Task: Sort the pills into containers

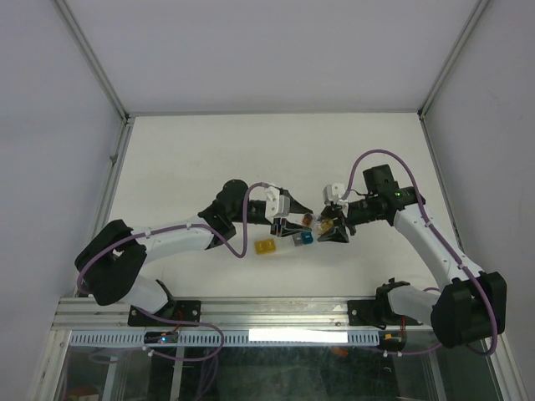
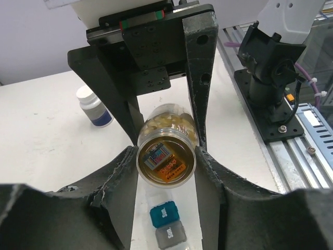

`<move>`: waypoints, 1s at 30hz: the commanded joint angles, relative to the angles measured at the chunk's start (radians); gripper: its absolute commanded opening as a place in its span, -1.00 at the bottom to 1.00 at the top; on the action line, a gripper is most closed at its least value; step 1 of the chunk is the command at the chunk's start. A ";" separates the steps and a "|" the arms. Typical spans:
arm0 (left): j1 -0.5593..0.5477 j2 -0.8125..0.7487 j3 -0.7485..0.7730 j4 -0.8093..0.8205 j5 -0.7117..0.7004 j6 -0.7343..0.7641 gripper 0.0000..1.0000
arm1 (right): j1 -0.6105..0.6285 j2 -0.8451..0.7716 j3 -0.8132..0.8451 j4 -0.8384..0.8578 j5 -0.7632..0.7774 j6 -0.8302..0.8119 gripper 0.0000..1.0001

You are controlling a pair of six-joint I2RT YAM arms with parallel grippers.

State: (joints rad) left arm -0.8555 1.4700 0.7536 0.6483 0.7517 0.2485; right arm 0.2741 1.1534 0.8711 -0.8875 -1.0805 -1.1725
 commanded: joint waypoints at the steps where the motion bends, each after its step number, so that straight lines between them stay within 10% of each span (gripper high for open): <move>1: 0.023 -0.006 0.048 0.039 -0.003 -0.019 -0.49 | 0.007 -0.005 0.028 -0.008 -0.054 -0.013 -1.00; 8: 0.027 -0.033 0.032 0.099 -0.072 -0.263 -0.98 | 0.007 0.001 0.024 0.042 -0.024 0.049 -1.00; 16: 0.009 -0.169 -0.119 0.225 -0.378 -0.761 -1.00 | 0.007 0.029 0.031 0.061 -0.023 0.094 -1.00; 24: -0.030 -0.302 -0.186 0.106 -0.663 -0.841 -1.00 | -0.011 0.023 0.036 0.055 -0.038 0.102 -1.00; 30: 0.219 -0.352 -0.296 0.029 -0.553 -1.024 -1.00 | -0.045 -0.014 0.037 0.050 -0.081 0.102 -1.00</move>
State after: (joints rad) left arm -0.8021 1.1404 0.5140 0.7246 0.1867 -0.5995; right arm 0.2481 1.1877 0.8715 -0.8505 -1.0912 -1.0782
